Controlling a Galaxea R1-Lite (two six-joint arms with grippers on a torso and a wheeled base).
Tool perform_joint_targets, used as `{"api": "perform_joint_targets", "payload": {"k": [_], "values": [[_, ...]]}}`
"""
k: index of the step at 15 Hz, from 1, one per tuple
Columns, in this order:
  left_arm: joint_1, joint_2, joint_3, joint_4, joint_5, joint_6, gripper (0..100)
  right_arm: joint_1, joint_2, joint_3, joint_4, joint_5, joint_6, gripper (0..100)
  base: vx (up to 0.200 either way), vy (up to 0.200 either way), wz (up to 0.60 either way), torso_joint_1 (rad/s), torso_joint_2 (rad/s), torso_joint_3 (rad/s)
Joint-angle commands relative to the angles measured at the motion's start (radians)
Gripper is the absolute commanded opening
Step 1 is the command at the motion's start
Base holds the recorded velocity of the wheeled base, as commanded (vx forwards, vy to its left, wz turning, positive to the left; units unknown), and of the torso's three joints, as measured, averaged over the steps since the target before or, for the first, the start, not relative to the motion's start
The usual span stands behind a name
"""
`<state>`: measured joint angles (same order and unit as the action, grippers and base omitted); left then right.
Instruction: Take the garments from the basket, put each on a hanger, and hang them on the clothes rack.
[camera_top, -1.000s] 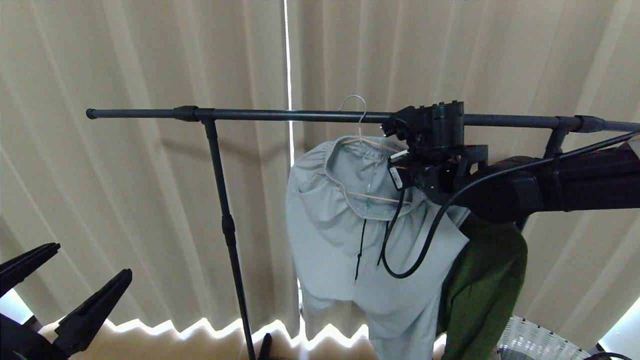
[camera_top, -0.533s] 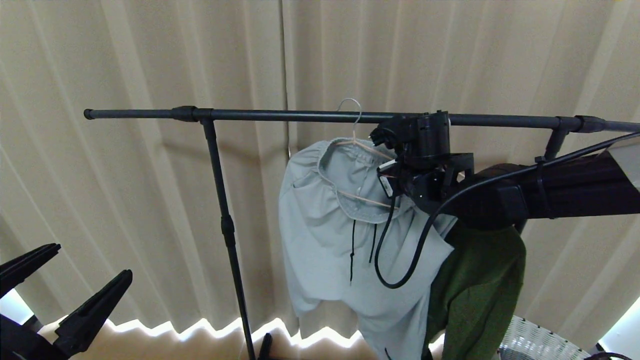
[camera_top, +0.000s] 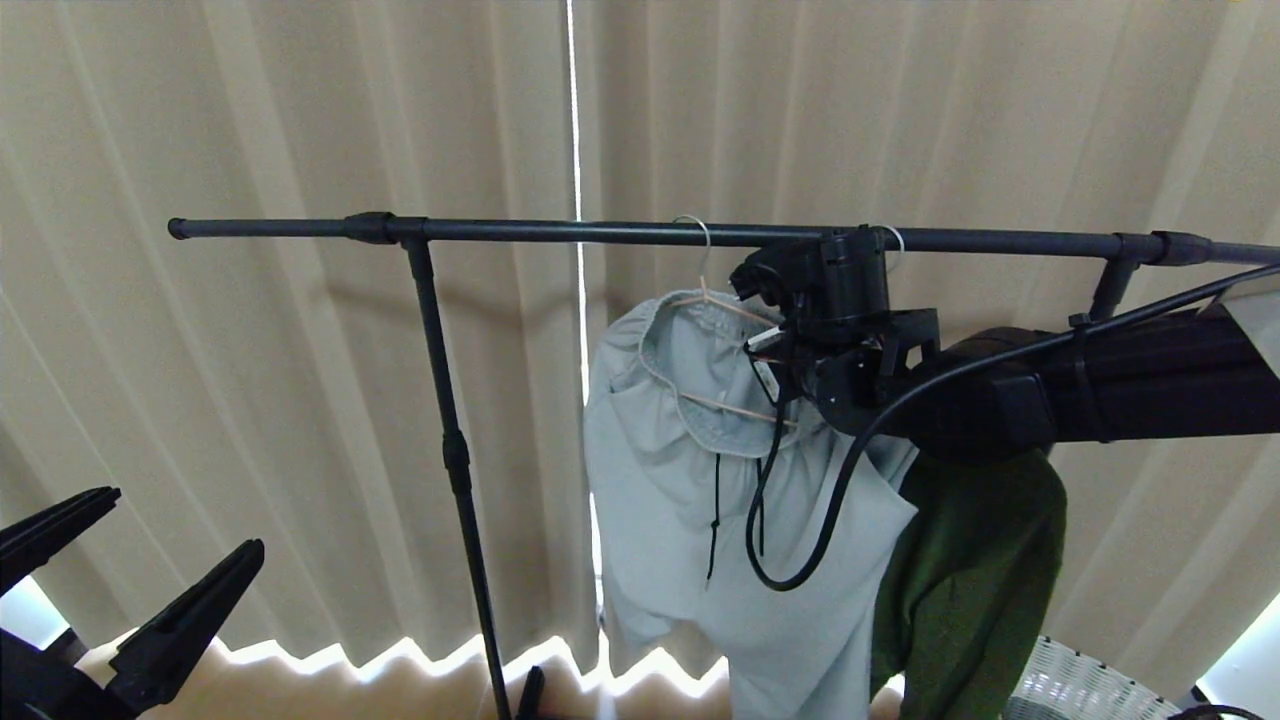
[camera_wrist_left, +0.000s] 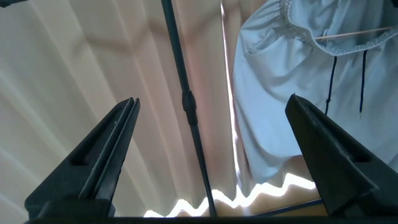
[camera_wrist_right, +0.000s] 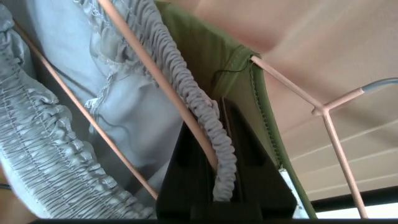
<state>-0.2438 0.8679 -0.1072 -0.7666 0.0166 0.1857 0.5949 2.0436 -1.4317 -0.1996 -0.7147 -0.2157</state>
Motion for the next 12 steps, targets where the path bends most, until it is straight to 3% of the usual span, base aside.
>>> {"api": "perform_joint_targets", "payload": {"k": [1, 2, 3, 8, 10, 11, 12], "values": [[0.000, 0.002, 0.000, 0.000, 0.000, 0.000, 100, 0.000, -0.006, 0.013, 0.000, 0.001, 0.003, 0, 0.000, 0.000, 0.00, 0.000, 0.00, 0.000], [0.001, 0.002, -0.002, 0.000, 0.000, 0.000, 100, 0.000, -0.008, 0.014, -0.001, 0.001, 0.004, 0, 0.000, 0.000, 0.00, 0.000, 0.00, 0.000], [0.005, 0.003, -0.005, 0.000, 0.002, 0.000, 100, 0.000, -0.017, 0.017, -0.003, 0.001, 0.004, 100, 0.000, 0.000, 0.00, 0.000, 0.00, 0.000], [0.005, 0.003, -0.006, 0.000, 0.002, -0.002, 100, 0.003, -0.030, 0.050, -0.075, 0.015, 0.050, 100, 0.000, 0.000, 0.00, 0.000, 0.00, 0.000], [0.006, 0.003, -0.011, 0.000, 0.002, -0.002, 100, 0.016, -0.053, 0.088, -0.119, 0.069, 0.081, 100, 0.000, 0.000, 0.00, 0.000, 0.00, 0.000], [0.006, 0.003, -0.012, 0.000, 0.002, -0.002, 100, 0.016, -0.076, 0.139, -0.172, 0.149, 0.099, 100, 0.000, 0.000, 0.00, 0.000, 0.00, 0.000], [0.006, 0.003, -0.012, 0.000, 0.002, -0.002, 100, 0.016, -0.082, 0.158, -0.195, 0.175, 0.099, 100, 0.000, 0.000, 0.00, 0.000, 0.00, 0.000]]}}
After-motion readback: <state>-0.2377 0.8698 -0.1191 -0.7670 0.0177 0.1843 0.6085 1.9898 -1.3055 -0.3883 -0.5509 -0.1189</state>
